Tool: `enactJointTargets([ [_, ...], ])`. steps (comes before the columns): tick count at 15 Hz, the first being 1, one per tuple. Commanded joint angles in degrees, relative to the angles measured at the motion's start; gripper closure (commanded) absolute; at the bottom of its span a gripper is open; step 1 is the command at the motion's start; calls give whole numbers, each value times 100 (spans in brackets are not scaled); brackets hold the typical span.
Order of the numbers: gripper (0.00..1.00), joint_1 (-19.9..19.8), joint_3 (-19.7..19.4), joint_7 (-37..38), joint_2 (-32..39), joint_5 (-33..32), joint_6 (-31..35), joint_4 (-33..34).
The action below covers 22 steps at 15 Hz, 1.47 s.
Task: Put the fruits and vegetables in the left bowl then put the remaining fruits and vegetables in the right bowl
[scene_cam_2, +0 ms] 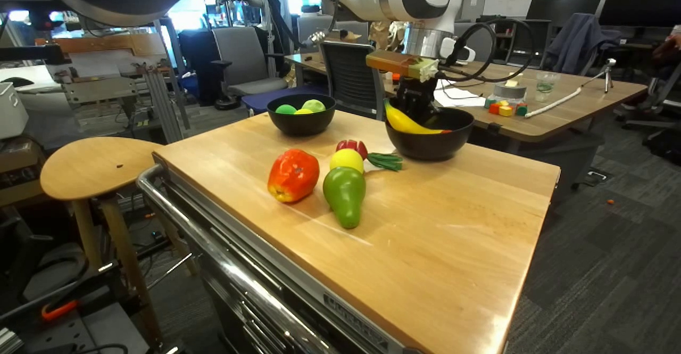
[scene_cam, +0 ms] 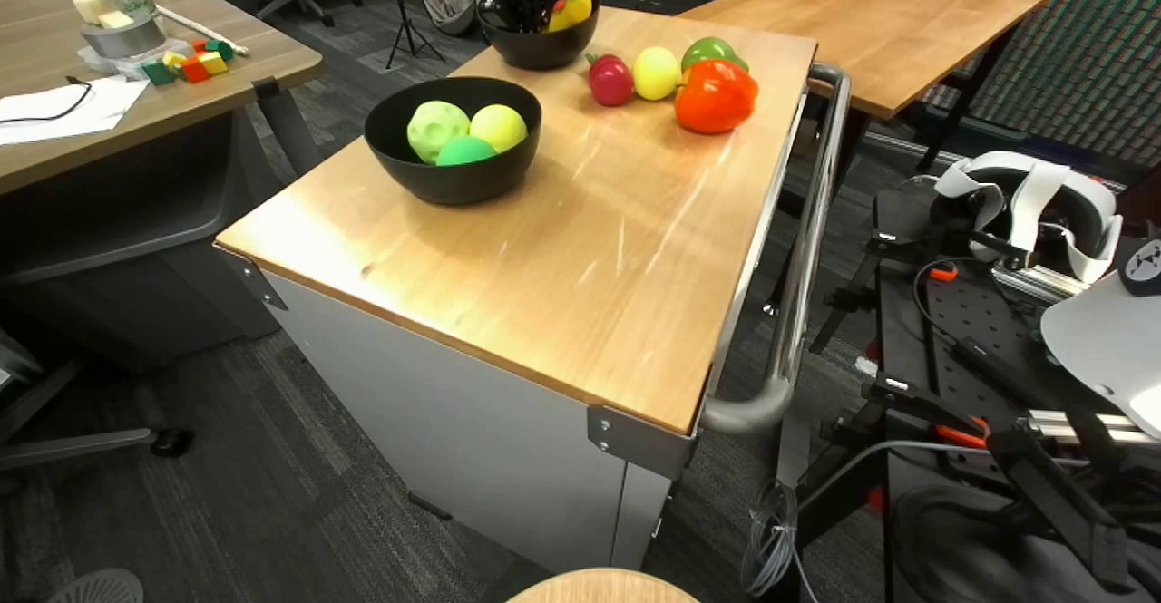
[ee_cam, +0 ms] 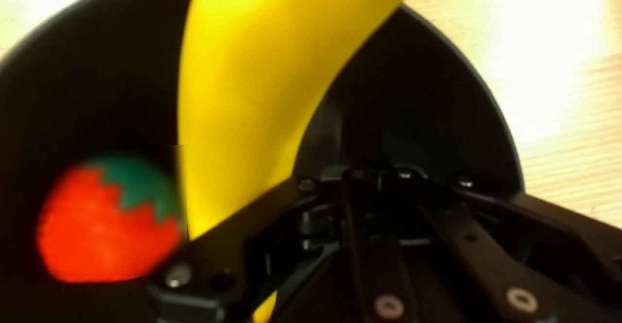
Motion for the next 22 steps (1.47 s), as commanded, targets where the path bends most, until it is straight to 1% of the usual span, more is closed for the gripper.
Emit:
enactJointTargets([
  [1,95,29,4,-198,-344,-42,-72,-299],
  [3,94,19,-4,-340,-608,-52,-11,-449],
  [4,85,25,-14,-413,-755,-70,-3,-528],
  [5,68,58,-61,-497,-979,-144,57,-658],
  [7,54,186,-209,-688,-1448,-450,496,-985],
  [8,45,217,-228,-749,-1688,-586,747,-1173],
  [10,30,280,-240,-842,-2244,-807,1385,-1708],
  [12,16,267,-187,-896,-2664,-875,2113,-2135],
  [13,8,214,-115,-964,-2847,-780,2522,-2371],
  [14,2,163,-56,-992,-3047,-659,2917,-2619],
  [15,17,172,-122,-842,-2419,-736,2219,-1732],
  [16,11,172,-114,-860,-2594,-733,2480,-1959],
  [17,4,172,-109,-874,-2724,-733,2597,-2133],
  [18,1,172,-104,-885,-2806,-733,2653,-2253],
  [19,1,172,-100,-886,-2838,-733,2696,-2321],
  [20,1,62,49,-851,-2843,-818,2685,-2325],
  [21,0,-4,164,-1060,-2855,-668,2602,-2437],
  [22,0,113,86,-1240,-2945,-650,2723,-2749],
])
